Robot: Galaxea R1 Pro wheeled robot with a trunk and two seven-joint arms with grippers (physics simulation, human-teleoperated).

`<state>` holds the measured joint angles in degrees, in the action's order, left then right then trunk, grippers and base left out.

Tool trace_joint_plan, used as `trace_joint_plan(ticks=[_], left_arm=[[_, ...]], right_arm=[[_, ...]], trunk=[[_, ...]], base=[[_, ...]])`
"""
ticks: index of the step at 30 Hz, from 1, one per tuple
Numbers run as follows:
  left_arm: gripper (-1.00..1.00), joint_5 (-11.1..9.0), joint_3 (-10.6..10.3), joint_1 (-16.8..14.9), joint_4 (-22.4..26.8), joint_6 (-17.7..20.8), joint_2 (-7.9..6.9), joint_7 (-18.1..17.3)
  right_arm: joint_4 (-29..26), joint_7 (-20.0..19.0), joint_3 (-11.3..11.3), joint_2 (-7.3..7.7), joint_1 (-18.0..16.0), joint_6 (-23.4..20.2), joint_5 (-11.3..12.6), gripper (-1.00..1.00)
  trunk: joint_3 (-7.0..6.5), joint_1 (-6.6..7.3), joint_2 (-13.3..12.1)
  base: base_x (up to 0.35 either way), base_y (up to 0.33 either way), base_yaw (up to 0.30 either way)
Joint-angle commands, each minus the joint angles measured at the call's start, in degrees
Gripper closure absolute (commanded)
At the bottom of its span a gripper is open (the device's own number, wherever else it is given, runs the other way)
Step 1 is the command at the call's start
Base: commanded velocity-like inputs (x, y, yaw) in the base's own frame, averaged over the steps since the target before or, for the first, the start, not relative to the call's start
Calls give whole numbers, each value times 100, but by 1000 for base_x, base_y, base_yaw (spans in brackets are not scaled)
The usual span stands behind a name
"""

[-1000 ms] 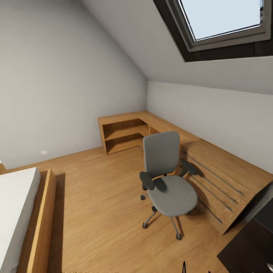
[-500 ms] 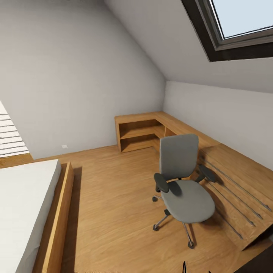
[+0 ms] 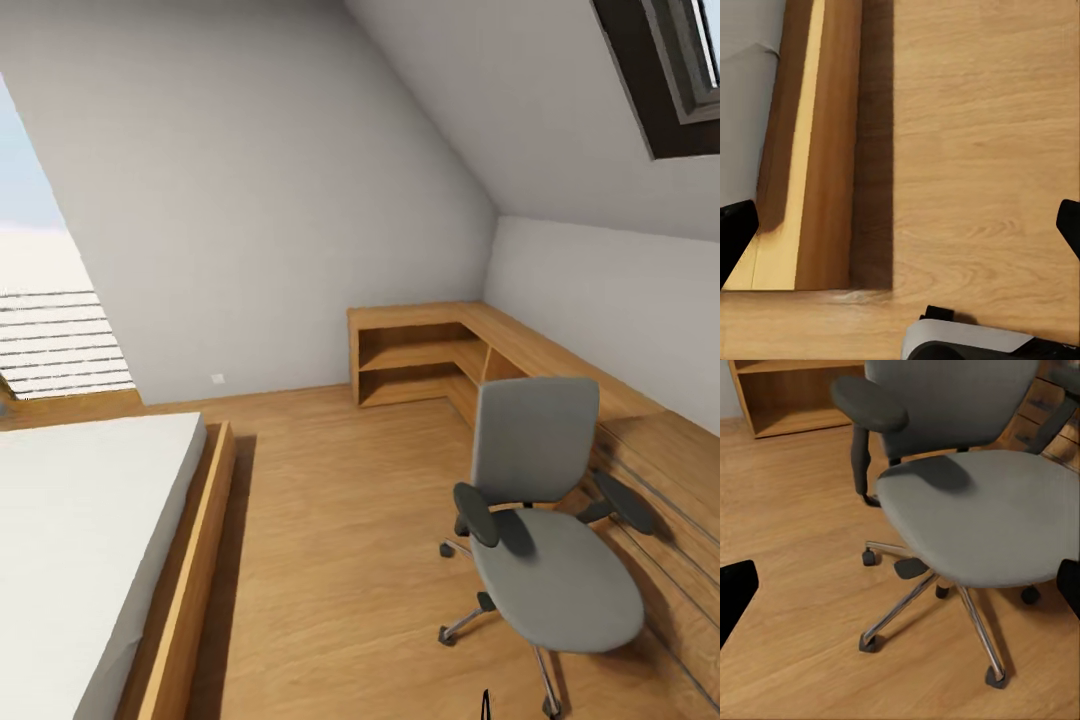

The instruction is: In the bedroom, organize the workspace by keeping the computer under the desk, ensuring the monitor is on the desk, placing the keyboard on the desk next to the monitor, placing the mouse on the desk next to the keyboard, moving the folder from the swivel chair onto the desk next to the mouse, stacking the notebook on top of the folder with the pen on top of the notebook, and positioning the swivel chair next to the desk.

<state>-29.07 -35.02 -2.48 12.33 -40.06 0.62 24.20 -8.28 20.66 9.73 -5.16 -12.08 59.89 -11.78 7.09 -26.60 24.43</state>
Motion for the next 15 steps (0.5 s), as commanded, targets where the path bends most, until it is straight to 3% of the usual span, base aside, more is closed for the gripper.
trace_joint_plan(ticks=[1,10,15], left_arm=[[-100,-11,-49,-7,-3,-11,-1,49],[-100,-11,-52,-7,-3,32,-1,49],[-100,-11,-51,-7,-3,36,-1,49]], right_arm=[[0,26,39,-3,-4,11,-62,-100],[25,-3,39,9,-4,11,-62,-100],[34,-14,44,13,-5,11,-62,-100]], trunk=[[11,-6,10],[11,-6,10],[11,-6,10]], base=[[326,0,295],[308,0,295],[117,0,295]])
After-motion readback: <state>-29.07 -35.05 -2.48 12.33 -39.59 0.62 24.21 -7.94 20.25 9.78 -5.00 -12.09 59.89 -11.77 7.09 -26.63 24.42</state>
